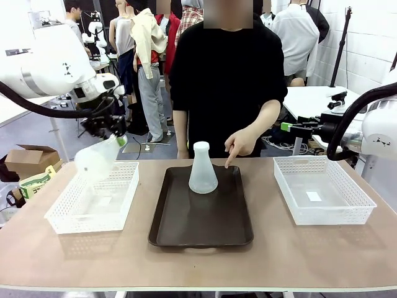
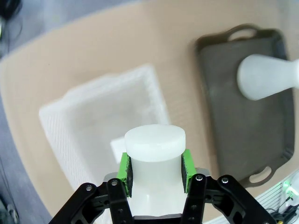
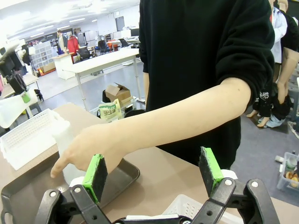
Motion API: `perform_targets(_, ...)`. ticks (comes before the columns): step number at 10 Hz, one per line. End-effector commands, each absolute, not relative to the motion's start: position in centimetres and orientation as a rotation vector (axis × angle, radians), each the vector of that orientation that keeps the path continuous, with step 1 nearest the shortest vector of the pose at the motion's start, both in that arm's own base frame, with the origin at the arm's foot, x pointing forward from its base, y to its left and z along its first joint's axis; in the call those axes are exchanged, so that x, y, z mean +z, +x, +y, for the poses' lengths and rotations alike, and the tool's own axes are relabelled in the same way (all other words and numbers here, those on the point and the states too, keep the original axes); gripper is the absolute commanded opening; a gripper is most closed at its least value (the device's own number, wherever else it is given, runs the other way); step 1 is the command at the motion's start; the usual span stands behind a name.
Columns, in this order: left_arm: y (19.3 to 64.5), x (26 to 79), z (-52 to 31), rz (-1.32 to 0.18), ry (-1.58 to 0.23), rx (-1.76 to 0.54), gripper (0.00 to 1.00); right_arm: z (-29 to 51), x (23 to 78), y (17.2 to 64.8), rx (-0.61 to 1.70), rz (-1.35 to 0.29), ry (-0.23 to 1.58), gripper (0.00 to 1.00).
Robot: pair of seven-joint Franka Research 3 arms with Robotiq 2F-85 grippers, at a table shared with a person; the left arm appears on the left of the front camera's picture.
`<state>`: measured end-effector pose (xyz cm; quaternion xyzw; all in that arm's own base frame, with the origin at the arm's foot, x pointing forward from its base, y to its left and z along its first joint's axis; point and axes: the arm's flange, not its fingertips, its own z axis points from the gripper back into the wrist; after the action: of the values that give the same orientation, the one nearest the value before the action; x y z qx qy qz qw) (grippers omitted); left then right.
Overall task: Prepare the laboratory tools.
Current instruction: Place the picked Big flask upright in the Handle tray as directed by the person.
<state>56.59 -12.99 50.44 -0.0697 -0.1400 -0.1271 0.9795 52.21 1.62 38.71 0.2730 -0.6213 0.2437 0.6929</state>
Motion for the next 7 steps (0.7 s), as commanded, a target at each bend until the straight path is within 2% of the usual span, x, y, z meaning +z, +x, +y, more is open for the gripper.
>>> perform_targets(1,54.3,51.1,-13.5,-0.468,-0.279,-0.427,0.0,1.6,38.9,52.3,0.552,-1.372,0.611,1.0)
perform_targets(4,53.0,52.4,-14.5,-0.678,-0.524,-0.669,0.0,1.6,38.9,52.3,0.552,-1.372,0.611,1.0)
perform_targets(7,52.7,52.5,-14.7,-0.788,-0.809,-0.846,0.0,1.6,38.9,52.3,0.552,-1.372,0.611,1.0)
